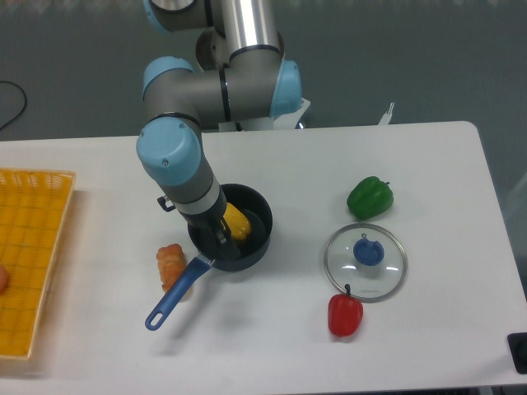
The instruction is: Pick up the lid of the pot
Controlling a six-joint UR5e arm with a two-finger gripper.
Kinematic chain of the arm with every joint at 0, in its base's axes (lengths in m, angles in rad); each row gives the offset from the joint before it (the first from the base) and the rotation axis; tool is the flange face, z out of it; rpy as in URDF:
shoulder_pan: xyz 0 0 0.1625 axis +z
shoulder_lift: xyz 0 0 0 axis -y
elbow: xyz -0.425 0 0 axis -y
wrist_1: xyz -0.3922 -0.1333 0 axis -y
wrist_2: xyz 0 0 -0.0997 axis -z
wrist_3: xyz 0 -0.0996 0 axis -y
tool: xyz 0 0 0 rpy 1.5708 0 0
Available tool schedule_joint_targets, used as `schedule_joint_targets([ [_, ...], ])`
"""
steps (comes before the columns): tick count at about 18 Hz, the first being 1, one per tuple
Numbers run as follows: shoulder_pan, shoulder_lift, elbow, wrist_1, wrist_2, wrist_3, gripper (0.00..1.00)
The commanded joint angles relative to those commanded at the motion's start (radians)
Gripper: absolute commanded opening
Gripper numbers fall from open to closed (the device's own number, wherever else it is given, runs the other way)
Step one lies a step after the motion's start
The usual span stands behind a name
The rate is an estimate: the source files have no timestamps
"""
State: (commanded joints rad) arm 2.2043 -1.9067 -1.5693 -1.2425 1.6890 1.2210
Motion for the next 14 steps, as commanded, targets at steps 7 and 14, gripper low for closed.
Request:
schedule_joint_targets([
  [7,-0.002,0.003,-0.009,0.025,-0.011,-0.005,1.0],
  [14,0.029,0.017,-0.038,0.037,-0.018,-0.003,1.0],
])
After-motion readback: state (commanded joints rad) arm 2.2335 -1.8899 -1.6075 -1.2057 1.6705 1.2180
